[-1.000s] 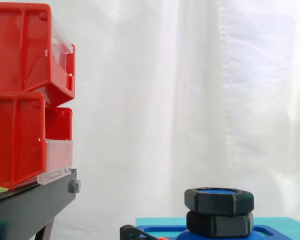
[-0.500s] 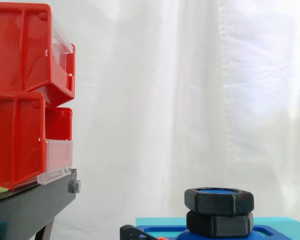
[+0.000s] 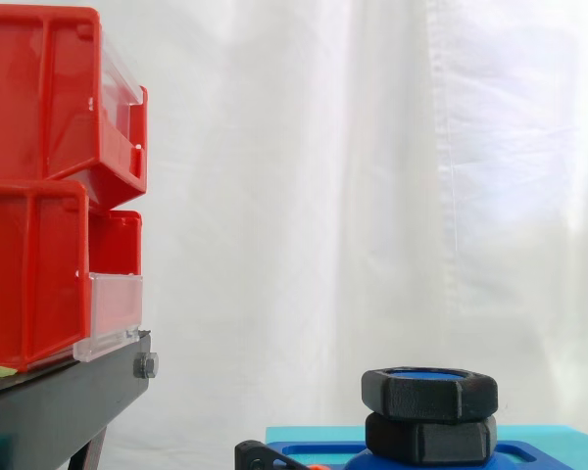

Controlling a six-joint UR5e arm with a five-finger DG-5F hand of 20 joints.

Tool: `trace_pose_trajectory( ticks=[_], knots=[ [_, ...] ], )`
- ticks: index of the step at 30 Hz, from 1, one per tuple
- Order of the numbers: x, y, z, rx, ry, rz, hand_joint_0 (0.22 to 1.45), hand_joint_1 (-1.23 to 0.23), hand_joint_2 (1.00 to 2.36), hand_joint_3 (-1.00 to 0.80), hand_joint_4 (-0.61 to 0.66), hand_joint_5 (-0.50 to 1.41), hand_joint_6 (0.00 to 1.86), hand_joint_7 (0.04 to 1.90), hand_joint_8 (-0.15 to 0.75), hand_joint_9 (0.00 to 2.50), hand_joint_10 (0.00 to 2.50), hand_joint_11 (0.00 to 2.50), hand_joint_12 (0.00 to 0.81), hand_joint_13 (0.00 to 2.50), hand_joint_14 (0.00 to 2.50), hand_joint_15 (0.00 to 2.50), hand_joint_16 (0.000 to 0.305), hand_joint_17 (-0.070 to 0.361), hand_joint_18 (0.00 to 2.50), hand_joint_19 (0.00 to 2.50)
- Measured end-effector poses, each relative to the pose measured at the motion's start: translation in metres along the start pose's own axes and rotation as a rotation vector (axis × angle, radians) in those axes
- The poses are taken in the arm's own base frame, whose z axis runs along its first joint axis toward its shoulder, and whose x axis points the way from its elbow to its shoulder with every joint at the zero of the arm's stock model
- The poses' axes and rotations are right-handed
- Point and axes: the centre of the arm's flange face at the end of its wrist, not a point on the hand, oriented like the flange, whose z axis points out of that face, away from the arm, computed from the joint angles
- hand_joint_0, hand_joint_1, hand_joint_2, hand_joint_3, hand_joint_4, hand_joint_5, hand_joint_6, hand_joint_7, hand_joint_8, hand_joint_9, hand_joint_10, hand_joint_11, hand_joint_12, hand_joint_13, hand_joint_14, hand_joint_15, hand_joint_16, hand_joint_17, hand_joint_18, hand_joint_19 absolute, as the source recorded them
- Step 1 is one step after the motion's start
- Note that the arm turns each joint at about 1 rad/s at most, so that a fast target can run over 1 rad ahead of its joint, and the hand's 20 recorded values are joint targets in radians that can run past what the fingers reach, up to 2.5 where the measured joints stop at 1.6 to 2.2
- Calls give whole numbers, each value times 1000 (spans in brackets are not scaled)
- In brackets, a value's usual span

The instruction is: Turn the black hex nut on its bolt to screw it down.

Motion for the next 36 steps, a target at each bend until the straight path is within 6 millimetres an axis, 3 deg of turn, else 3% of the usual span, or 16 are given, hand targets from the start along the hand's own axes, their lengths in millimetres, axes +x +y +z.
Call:
trace_pose_trajectory(
  ticks=[36],
  knots=[
    [0, 0, 0, 0, 0, 0, 433, -351, 1000, -500, 116, -253, 501, 654, 230, 6, 0, 0, 368, 37, 0, 0, 62, 139, 0, 87]
  ],
)
